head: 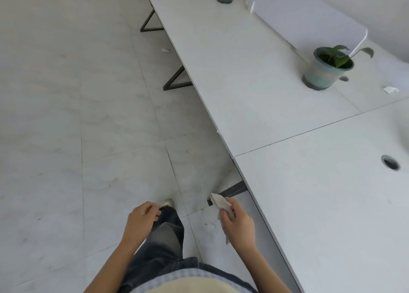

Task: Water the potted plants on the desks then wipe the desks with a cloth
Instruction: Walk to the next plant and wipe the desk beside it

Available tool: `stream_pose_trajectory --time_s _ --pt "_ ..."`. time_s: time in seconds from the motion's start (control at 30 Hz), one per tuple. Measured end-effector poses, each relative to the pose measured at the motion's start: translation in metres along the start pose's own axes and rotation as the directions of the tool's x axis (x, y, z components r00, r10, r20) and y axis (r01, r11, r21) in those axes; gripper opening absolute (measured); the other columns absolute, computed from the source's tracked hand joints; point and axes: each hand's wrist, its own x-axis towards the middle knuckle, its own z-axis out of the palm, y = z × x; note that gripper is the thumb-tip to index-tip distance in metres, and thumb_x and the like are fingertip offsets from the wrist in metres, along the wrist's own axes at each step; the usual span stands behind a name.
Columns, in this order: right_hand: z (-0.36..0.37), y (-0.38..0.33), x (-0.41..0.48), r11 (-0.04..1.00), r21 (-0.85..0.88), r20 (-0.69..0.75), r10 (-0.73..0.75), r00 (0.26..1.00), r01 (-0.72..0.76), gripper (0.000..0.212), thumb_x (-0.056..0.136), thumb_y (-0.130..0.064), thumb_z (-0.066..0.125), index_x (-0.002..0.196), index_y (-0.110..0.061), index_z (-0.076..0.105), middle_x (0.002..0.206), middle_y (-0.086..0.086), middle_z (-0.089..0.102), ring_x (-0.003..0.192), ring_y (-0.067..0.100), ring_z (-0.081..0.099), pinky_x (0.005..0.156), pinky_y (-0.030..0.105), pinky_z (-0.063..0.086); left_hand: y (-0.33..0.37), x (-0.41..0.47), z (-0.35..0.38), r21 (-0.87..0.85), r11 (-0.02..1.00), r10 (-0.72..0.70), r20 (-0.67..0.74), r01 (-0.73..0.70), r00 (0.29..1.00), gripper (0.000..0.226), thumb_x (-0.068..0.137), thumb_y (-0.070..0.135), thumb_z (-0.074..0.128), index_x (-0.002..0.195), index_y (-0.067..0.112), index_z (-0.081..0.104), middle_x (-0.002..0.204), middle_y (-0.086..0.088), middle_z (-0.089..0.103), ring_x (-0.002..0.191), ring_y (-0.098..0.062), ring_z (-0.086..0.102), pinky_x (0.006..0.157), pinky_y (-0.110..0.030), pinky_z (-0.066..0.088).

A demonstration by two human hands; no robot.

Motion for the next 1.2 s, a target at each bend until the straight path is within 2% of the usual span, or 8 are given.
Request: stream_pose_trajectory --time_s 0.1,0.33,0.53,0.63,0.77,0.9,1.0,1.2 --pt "0.016 -0.039 0.048 0.999 0.03 -0.068 0.042 0.997 -0.04 0.031 0.09 -0.026 0.048 0.12 -0.021 0.055 0.086 0.004 0.07 0.075 0.021 0.063 0.064 0.031 0.048 0.04 0.064 -0.022 0.055 0.992 0.107 0.07 -0.111 0.992 0.02 0.093 0.013 0.046 0.079 0.017 0.06 0.079 0.004 0.063 0.075 -0.008 0.058 0.063 -0.014 0.038" --pt "0.045 -0.126 0.129 0.996 0.079 -0.13 0.053 0.99 -0.043 0.033 0.09 -0.027 0.052 0.121 -0.018 0.055 0.095 0.007 0.071 0.086 0.025 0.065 0.077 0.035 0.051 0.114 0.181 -0.088 -0.001 0.981 0.194 -0.039 -0.194 0.98 0.017 0.094 0.015 0.045 0.094 0.009 0.061 0.089 -0.006 0.064 0.085 -0.021 0.059 0.067 -0.02 0.038" --pt "0.044 -0.148 0.159 0.992 0.088 -0.112 0.096 0.989 -0.087 0.031 0.089 -0.024 0.054 0.119 -0.018 0.058 0.1 0.003 0.071 0.092 0.022 0.063 0.081 0.032 0.049 0.112 0.217 -0.061 0.157 0.979 0.092 0.246 -0.133 0.965 0.018 0.094 0.014 0.044 0.083 0.016 0.059 0.081 0.001 0.062 0.084 -0.021 0.059 0.066 -0.019 0.04" --pt "0.027 -0.156 0.187 0.973 0.214 -0.216 0.139 0.966 -0.092 0.026 0.088 -0.018 0.056 0.112 -0.016 0.062 0.09 -0.001 0.07 0.084 0.016 0.064 0.079 0.029 0.05 0.138 0.248 -0.053 0.193 0.971 0.089 0.246 -0.139 0.965 0.016 0.094 0.014 0.044 0.089 0.013 0.059 0.086 -0.004 0.062 0.085 -0.021 0.058 0.07 -0.024 0.039" --pt "-0.026 -0.162 0.241 0.876 0.481 -0.466 0.295 0.834 -0.041 0.016 0.088 -0.013 0.055 0.098 -0.025 0.058 0.074 -0.017 0.06 0.059 -0.003 0.056 0.055 0.006 0.041 0.19 0.292 -0.039 0.215 0.949 0.171 0.256 -0.229 0.952 0.019 0.093 0.014 0.046 0.081 0.018 0.06 0.085 -0.005 0.065 0.087 -0.025 0.061 0.068 -0.026 0.039" --pt "-0.092 -0.141 0.306 0.814 0.581 -0.636 0.457 0.622 -0.004 0.018 0.089 -0.021 0.053 0.107 -0.021 0.057 0.076 -0.018 0.056 0.065 0.002 0.055 0.062 0.02 0.042 0.243 0.326 -0.015 0.293 0.891 0.247 0.33 -0.347 0.911 0.023 0.092 0.016 0.048 0.073 0.023 0.059 0.085 -0.021 0.068 0.076 -0.024 0.058 0.066 -0.028 0.041" --pt "-0.145 -0.114 0.343 0.817 0.576 -0.719 0.521 0.461 -0.025 0.022 0.091 -0.017 0.049 0.11 -0.013 0.058 0.075 -0.013 0.057 0.067 -0.007 0.057 0.063 0.016 0.037 0.293 0.346 0.016 0.267 0.85 0.353 0.351 -0.454 0.867 0.019 0.093 0.014 0.047 0.086 0.02 0.063 0.095 -0.009 0.068 0.089 -0.017 0.057 0.074 -0.024 0.042" --pt "-0.214 -0.064 0.366 0.85 0.492 -0.799 0.527 0.289 -0.19 0.034 0.083 -0.027 0.042 0.11 -0.014 0.057 0.077 -0.001 0.057 0.075 0.022 0.052 0.071 0.027 0.034 0.373 0.392 0.124 0.397 0.5 0.592 0.492 -0.77 0.638 0.035 0.091 0.015 0.05 0.125 0.01 0.054 0.142 -0.008 0.043 0.133 -0.025 0.03 0.102 -0.036 0.033"
